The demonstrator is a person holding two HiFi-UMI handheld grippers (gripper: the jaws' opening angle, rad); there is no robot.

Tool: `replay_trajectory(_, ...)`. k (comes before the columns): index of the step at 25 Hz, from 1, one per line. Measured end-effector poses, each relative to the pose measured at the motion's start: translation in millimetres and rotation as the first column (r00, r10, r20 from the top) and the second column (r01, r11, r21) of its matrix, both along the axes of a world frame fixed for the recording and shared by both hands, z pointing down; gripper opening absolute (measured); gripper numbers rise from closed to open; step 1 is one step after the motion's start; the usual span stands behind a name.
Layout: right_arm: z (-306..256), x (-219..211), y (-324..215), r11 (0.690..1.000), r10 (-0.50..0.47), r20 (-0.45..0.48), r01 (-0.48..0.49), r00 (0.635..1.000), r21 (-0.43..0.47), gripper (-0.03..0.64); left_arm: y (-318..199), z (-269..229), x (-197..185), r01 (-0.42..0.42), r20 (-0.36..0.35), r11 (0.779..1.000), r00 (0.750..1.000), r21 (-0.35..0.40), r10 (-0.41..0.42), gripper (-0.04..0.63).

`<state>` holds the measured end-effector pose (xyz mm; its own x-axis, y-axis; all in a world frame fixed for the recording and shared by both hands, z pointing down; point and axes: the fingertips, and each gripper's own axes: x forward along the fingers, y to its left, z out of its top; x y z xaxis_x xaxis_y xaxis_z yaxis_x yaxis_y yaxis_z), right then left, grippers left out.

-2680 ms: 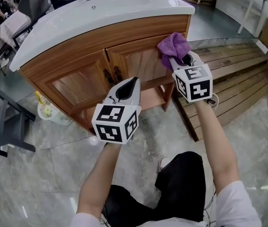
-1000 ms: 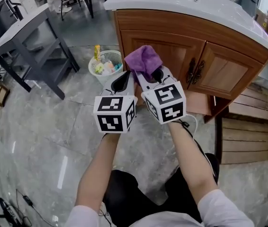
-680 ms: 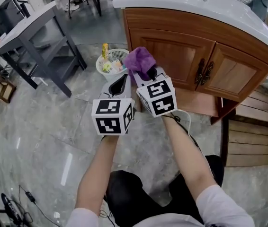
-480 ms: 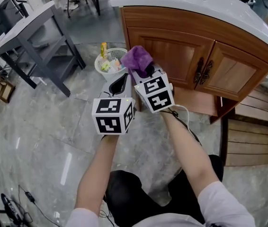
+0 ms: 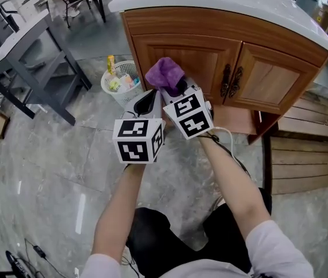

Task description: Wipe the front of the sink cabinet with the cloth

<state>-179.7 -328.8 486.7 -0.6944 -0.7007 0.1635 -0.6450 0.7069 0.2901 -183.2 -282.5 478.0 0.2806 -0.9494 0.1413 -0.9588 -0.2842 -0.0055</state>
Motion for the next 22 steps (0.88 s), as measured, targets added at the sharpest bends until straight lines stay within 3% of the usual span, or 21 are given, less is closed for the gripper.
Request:
replay_trajectory(14,-19.9,83.8,2.6,0.992,0.124,0.025,-0.124,0.992,0.008,0.072,-10.6,-8.0,65.6,-0.125,-0.006,0.992,0.992,0.010,0.125,0.005)
replay_trajectory(22,-26.7,150.8,8.8,0.974,0.227,0.035,-0.227,0.973,0.009,0.072,-14.2,-16.9,124.3,-0.235,-0.013,0.972,0.972,0.028,0.236,0.005)
